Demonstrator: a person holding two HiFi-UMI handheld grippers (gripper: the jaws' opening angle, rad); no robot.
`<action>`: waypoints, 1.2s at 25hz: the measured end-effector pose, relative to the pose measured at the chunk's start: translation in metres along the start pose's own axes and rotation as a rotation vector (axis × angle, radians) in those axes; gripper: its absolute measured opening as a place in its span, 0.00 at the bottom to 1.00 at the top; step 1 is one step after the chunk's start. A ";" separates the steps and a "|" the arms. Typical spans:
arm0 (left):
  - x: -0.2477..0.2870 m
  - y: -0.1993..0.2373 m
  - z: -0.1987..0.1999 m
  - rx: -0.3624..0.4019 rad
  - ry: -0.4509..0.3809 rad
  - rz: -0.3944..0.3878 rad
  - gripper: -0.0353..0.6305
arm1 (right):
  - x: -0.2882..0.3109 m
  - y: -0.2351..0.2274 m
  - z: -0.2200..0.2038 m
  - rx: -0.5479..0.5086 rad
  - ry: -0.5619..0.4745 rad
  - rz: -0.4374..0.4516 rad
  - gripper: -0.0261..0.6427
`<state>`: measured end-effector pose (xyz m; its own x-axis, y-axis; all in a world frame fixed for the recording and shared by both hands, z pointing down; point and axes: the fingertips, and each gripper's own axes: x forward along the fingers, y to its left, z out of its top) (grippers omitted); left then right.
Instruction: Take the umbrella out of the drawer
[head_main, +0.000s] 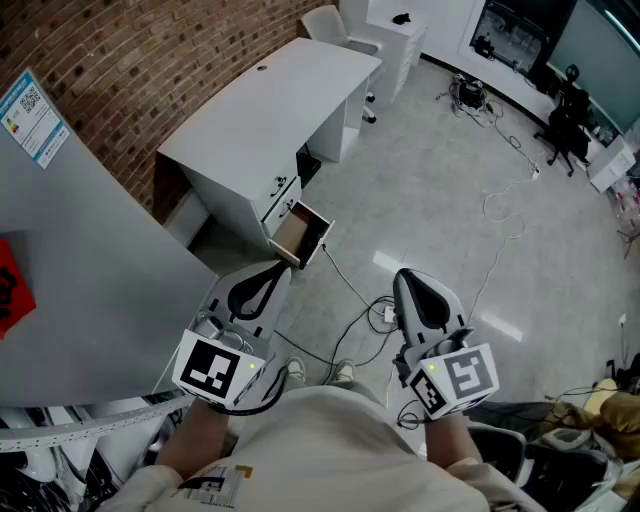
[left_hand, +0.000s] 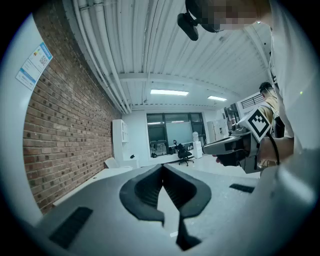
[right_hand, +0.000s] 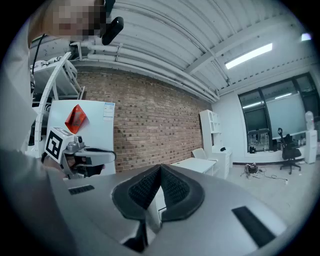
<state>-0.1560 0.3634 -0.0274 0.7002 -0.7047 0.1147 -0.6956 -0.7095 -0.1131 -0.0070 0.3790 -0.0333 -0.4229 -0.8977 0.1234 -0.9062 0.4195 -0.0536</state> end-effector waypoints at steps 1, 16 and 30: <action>0.002 0.000 0.003 0.000 -0.004 0.001 0.06 | 0.000 -0.001 0.001 0.003 -0.005 0.002 0.05; 0.014 -0.012 0.001 -0.013 0.026 0.019 0.06 | -0.001 -0.012 -0.008 0.032 -0.002 0.048 0.05; 0.049 -0.049 -0.004 -0.020 0.073 0.061 0.06 | -0.007 -0.058 -0.035 0.062 0.042 0.112 0.05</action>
<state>-0.0884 0.3634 -0.0120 0.6436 -0.7438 0.1802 -0.7399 -0.6649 -0.1020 0.0483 0.3658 0.0032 -0.5224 -0.8387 0.1541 -0.8521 0.5068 -0.1305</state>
